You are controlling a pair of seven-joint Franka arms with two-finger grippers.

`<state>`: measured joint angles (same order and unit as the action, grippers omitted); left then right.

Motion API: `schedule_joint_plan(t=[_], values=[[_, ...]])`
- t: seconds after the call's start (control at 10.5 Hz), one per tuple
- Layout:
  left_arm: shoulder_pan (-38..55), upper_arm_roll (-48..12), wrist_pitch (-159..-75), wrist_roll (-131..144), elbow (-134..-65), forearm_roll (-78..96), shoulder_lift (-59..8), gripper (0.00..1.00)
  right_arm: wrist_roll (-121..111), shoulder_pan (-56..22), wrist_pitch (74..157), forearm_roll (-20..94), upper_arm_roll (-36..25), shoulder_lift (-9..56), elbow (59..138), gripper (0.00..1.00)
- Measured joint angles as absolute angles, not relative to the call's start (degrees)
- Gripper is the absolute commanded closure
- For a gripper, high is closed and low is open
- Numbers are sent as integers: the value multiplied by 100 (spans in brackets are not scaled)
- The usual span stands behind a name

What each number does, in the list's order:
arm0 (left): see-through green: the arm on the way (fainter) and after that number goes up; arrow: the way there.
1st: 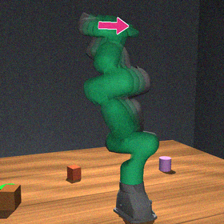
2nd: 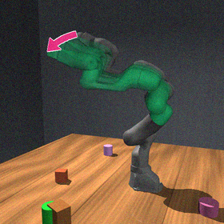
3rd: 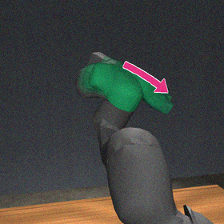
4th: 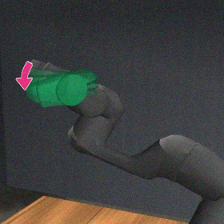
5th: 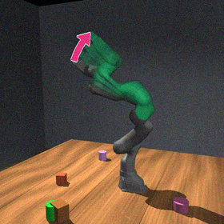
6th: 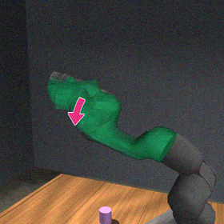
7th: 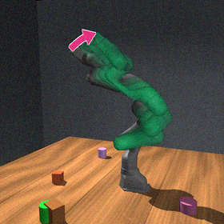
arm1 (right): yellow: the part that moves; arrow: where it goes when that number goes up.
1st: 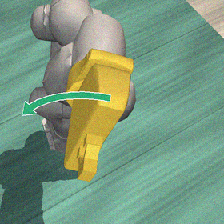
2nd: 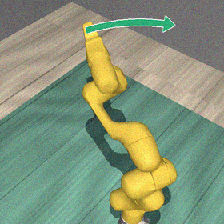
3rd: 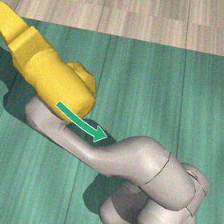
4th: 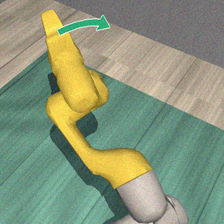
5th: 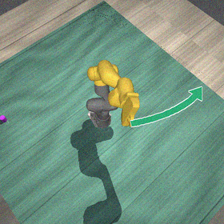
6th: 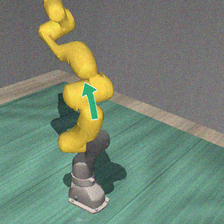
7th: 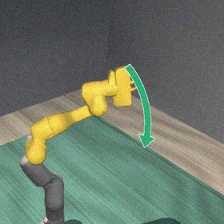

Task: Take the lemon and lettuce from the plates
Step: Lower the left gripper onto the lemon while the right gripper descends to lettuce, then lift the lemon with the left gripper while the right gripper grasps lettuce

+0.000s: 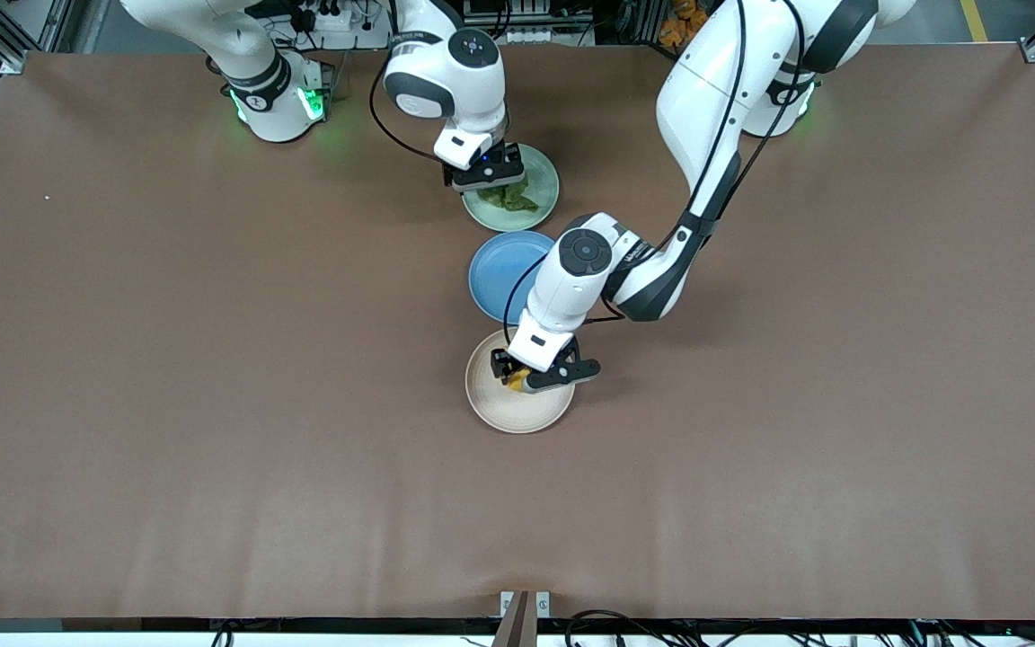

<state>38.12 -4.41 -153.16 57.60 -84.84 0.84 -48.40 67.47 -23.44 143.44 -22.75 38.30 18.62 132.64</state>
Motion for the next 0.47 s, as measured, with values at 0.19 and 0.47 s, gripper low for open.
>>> schedule_joint_plan(t=[0.19, 0.47], values=[[3812, -434, -15317, 5760, -8475, 76, -4840, 100, 7148, -2714, 14511, -2286, 3548, 2084, 13164, 6], [3738, -393, -14880, 5758, -8369, 59, -4704, 100, 7592, -2990, 14574, -2296, 3456, 2328, 12988, 27]])
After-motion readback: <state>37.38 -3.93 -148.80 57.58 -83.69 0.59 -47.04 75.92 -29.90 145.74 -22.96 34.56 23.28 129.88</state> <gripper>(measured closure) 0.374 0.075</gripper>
